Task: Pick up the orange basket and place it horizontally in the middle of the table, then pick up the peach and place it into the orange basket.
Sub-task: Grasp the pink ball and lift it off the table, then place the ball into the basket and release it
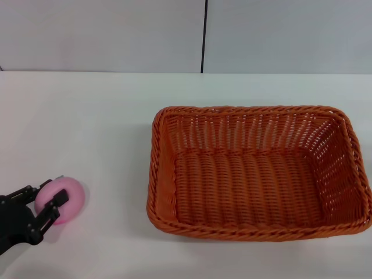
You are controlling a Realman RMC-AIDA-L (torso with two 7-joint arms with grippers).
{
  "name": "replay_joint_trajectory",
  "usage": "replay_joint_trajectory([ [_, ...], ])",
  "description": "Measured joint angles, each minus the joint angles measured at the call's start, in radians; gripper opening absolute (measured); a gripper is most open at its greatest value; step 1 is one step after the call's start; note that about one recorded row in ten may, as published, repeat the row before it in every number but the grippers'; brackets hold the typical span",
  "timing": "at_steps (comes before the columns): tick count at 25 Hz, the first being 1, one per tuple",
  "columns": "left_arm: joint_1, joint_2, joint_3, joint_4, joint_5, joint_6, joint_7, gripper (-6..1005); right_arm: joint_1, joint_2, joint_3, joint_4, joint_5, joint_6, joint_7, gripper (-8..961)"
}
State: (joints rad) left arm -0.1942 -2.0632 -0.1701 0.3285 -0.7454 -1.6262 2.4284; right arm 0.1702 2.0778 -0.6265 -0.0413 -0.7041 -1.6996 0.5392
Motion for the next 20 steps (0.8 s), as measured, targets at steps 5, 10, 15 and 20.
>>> replay_joint_trajectory([
  [5, -0.003, 0.002, -0.002, -0.002, 0.000, -0.042, -0.013, 322, 0.000, -0.001, 0.001, 0.005, 0.001, 0.000, 0.000, 429],
  [10, -0.014, 0.005, -0.018, 0.004, -0.030, -0.145, -0.014, 290, -0.003, -0.001, 0.017, 0.013, 0.002, 0.000, 0.000, 429],
  [15, -0.060, 0.003, -0.015, 0.007, -0.063, -0.278, -0.015, 248, -0.006, -0.001, 0.030, 0.016, 0.003, 0.000, 0.000, 429],
  [20, -0.145, -0.002, 0.014, -0.073, -0.057, -0.312, -0.014, 202, -0.009, -0.001, 0.044, 0.016, 0.003, 0.000, 0.000, 429],
])
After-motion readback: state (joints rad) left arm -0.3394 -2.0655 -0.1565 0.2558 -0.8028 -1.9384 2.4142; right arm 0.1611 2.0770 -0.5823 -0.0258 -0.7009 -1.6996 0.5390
